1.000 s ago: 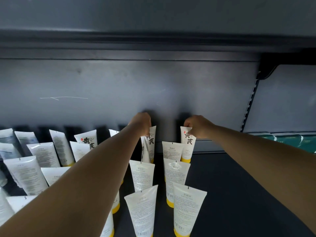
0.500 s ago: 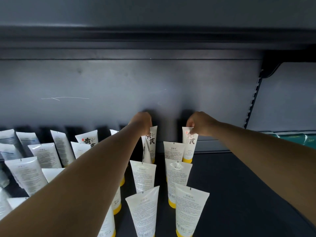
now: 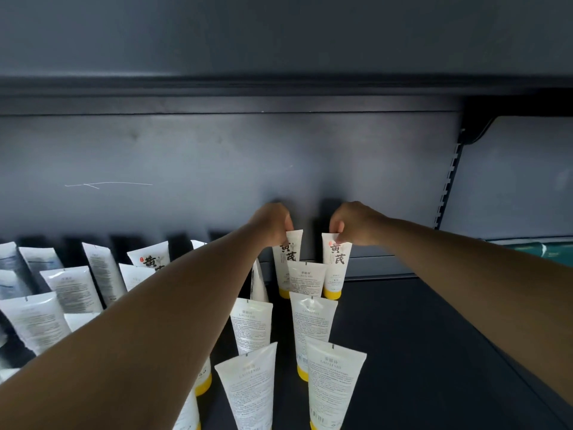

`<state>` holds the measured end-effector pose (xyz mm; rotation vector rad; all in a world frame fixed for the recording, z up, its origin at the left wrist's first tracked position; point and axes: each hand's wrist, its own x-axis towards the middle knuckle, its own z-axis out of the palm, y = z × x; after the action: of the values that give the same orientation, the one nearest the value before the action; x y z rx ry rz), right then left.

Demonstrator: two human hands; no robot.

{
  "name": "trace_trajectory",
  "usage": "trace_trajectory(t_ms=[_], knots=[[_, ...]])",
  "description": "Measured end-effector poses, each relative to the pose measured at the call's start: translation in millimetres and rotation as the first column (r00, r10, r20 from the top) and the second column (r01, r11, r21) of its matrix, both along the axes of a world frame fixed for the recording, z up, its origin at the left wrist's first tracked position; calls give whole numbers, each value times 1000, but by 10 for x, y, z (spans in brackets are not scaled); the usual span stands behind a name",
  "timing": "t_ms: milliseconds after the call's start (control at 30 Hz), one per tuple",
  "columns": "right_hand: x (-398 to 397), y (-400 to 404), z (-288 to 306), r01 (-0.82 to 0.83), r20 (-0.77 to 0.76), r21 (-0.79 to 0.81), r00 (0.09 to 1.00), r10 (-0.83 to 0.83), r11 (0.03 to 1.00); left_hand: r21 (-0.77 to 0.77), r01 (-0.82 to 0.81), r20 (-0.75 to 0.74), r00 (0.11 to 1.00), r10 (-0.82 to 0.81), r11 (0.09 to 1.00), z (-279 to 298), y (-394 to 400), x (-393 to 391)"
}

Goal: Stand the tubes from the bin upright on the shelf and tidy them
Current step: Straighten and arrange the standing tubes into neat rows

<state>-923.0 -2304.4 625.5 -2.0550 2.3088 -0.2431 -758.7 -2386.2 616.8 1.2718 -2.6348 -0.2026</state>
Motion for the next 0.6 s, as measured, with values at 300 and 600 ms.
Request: trace_trajectory(t_ms=[300, 600], knots=[[-73, -15, -33, 4, 38, -17, 999, -3, 1000, 33, 47, 14, 999, -47, 998, 17, 61, -112], [-103, -40, -66, 9, 72, -43, 997, -6, 999, 72, 74, -3, 997, -74, 995, -11, 65, -191]])
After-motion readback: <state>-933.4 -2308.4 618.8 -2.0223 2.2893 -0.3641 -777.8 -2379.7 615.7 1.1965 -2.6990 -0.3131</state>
